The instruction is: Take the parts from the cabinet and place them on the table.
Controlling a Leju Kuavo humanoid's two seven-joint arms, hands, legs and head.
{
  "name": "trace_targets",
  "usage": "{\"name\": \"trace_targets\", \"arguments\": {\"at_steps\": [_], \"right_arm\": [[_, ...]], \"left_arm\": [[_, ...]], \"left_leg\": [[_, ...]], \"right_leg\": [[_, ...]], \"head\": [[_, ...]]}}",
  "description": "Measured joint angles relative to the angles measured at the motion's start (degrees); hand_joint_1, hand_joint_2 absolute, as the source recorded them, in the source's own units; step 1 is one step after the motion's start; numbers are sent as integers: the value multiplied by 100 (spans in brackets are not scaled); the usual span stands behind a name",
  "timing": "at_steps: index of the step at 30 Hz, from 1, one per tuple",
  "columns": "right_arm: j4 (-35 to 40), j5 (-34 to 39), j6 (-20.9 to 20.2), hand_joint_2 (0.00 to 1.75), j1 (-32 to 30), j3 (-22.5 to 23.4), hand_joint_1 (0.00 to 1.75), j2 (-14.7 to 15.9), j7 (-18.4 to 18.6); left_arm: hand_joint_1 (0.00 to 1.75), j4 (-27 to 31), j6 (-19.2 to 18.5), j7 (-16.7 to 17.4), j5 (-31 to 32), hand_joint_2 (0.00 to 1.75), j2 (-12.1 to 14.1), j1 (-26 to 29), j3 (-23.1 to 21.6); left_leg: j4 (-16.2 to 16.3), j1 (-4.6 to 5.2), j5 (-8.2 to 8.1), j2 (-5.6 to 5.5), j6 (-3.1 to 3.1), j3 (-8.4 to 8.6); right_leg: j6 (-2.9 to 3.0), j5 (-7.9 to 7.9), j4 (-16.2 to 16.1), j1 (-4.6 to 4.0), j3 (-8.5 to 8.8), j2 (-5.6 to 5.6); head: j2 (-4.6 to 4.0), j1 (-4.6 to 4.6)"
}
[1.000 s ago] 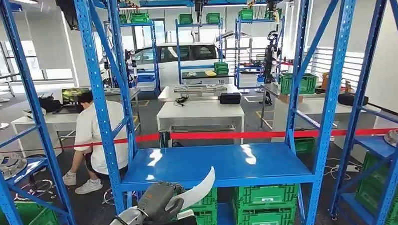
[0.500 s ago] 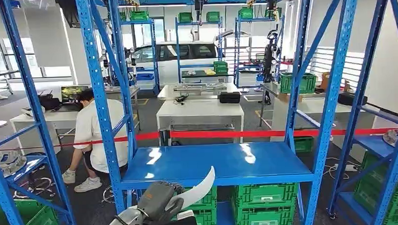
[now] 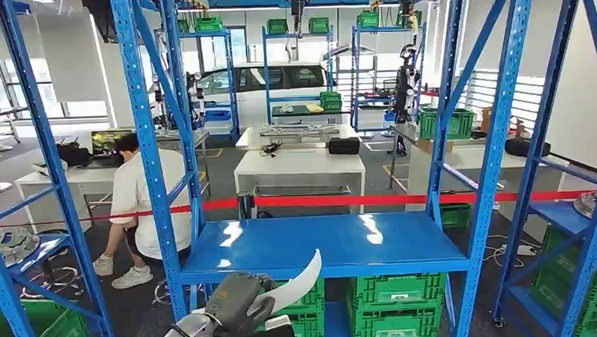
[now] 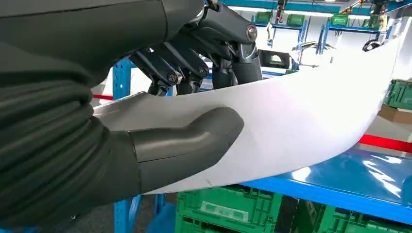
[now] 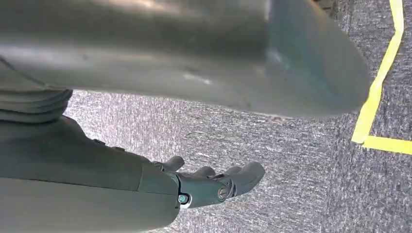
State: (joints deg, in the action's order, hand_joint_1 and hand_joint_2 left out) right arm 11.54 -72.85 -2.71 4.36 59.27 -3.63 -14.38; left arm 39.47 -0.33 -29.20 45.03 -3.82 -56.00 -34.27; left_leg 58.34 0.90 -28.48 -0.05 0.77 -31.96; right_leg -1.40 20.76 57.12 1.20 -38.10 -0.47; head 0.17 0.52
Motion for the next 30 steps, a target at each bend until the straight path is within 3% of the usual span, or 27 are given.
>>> {"name": "trace_targets", "arguments": {"at_steps": [1,2,3,4,6,7,8,9,10,11,12,13,14,17,18,19,21,22,23,24,25,26,27,28,29,30], "right_arm": [[0,0,-2,0,1,2,0,0,-2],[0,7,-7,0,2,11,0,4,-2],[0,15,-11,0,-3,24,0,13,-2],[0,17,-18,0,-1,31,0,13,4],[0,26,-31,0,-6,37,0,13,15],[0,35,-33,0,-7,44,0,13,26],[0,48,-35,0,-8,50,0,13,35],[0,59,-37,0,-8,61,0,15,50],[0,66,-40,0,-7,70,0,20,59],[0,83,-42,0,-6,77,0,22,61],[0,89,-46,0,6,77,0,20,68],[-9,94,-53,0,18,77,0,-27,72],[-7,101,-57,0,19,79,0,-11,74],[-7,109,-57,0,12,85,0,-11,74],[-7,116,-57,0,8,90,0,-11,74],[-7,116,-57,0,11,92,0,-11,74],[-7,116,-57,0,22,103,0,-11,74],[-7,116,-57,0,22,109,0,-11,76],[-7,116,-59,0,21,118,0,-11,79],[-7,116,-64,0,19,127,0,-11,94],[-7,116,-64,0,14,138,0,-11,103],[-7,118,-64,0,11,151,0,-11,103],[-7,116,-66,0,12,162,0,-11,103],[-13,116,-83,0,10,164,0,-63,105],[-4,116,-81,0,20,168,0,-33,107],[-4,116,-83,0,16,175,0,-33,111]], "left_arm": [[175,13,0,2,0,175,0,-1,0],[175,33,7,0,0,175,-2,-1,-2],[175,33,11,2,0,175,-6,-8,-2],[175,33,13,4,0,175,-7,-15,-2],[175,29,13,4,9,175,-7,14,-2],[175,26,13,4,17,175,-7,35,-2],[175,26,13,2,17,175,-11,53,-2],[175,26,13,-2,17,175,-15,64,-2],[175,26,13,-9,17,175,-24,63,-2],[175,26,13,-18,17,175,-37,55,-2],[175,26,13,-22,17,175,-55,46,-2],[175,29,13,-20,15,175,-55,37,-2],[175,29,7,-31,15,175,-59,34,-4],[175,24,-13,-70,4,175,-125,9,-7],[175,24,-20,-92,-4,175,-129,1,-7],[175,20,-20,-105,-13,175,-136,-13,-9],[175,-11,-22,-116,-13,175,-142,-15,-9],[175,-31,-28,-122,-13,175,-149,-9,-11],[175,-55,-35,-133,-7,175,-173,-9,-13],[175,-78,-39,-140,4,175,-186,-13,-15],[175,-96,-42,-138,24,175,-190,-24,-17],[175,-107,-46,-138,37,175,-210,-50,-17],[175,-111,-48,-140,37,175,-229,-93,-20],[175,-114,-48,-146,37,175,-245,-131,-22],[175,-116,-50,-146,39,175,-254,-163,-24],[175,-118,-55,-146,42,175,-286,-181,-26]], "left_leg": [[-41,4,33,8,19,19],[-155,-88,120,32,50,102],[-203,-79,155,59,66,112],[-205,-86,179,73,97,99],[-189,-85,179,116,92,67],[-168,-86,174,152,86,47],[-150,-92,163,182,69,38],[-120,-110,143,217,38,28],[-80,-135,111,247,-8,22],[-7,-161,59,283,-70,14],[82,-152,3,324,-134,-3],[123,-117,-37,329,-181,-29],[119,-105,-58,347,-203,-31],[94,-127,-85,457,-276,29],[169,-149,-169,305,-321,4],[413,-154,-354,160,-330,-104],[1342,-147,-814,52,-334,-523],[1723,-146,-939,46,-323,-709],[1883,-143,-937,41,-304,-798],[1762,-134,-797,32,-263,-748],[1392,-110,-556,4,-200,-575],[878,-91,-293,-60,-118,-322],[387,-62,-93,-210,-24,-76],[189,-47,-164,-377,31,-2],[128,-26,-116,-303,16,-3],[127,9,-114,-251,3,-14]], "right_leg": [[-23,-18,-21,-3,6,5],[-38,-1,-14,-14,-19,19],[-40,135,114,-12,-68,30],[-39,357,426,-17,-203,42],[-60,796,1390,-2,-615,49],[-73,919,1799,1,-794,48],[-78,890,1829,12,-803,45],[-93,747,1594,34,-668,39],[-113,544,1168,57,-410,16],[-151,333,607,79,-83,-92],[-180,416,267,69,78,-247],[-108,409,304,43,61,-231],[7,421,346,53,43,-153],[121,424,350,52,26,-30],[161,413,342,63,26,-3],[186,400,335,65,22,34],[218,383,329,46,4,124],[230,375,330,31,-10,175],[241,366,330,16,-20,232],[247,354,330,0,-29,300],[250,340,330,-20,-31,374],[245,324,329,-44,-30,439],[240,308,328,-50,-34,490],[208,283,325,-56,-54,512],[173,265,316,-20,-70,561],[135,244,299,1,-81,595]], "head": [[0,-4],[0,-2],[0,0],[0,7],[0,15],[0,15],[0,18],[0,15],[0,18],[0,18],[0,18],[0,33],[0,7],[0,0],[0,-6],[0,-22],[0,-28],[0,-28],[0,-28],[0,-30],[0,-33],[0,-33],[0,-33],[0,-9],[0,-44],[0,-21]]}}
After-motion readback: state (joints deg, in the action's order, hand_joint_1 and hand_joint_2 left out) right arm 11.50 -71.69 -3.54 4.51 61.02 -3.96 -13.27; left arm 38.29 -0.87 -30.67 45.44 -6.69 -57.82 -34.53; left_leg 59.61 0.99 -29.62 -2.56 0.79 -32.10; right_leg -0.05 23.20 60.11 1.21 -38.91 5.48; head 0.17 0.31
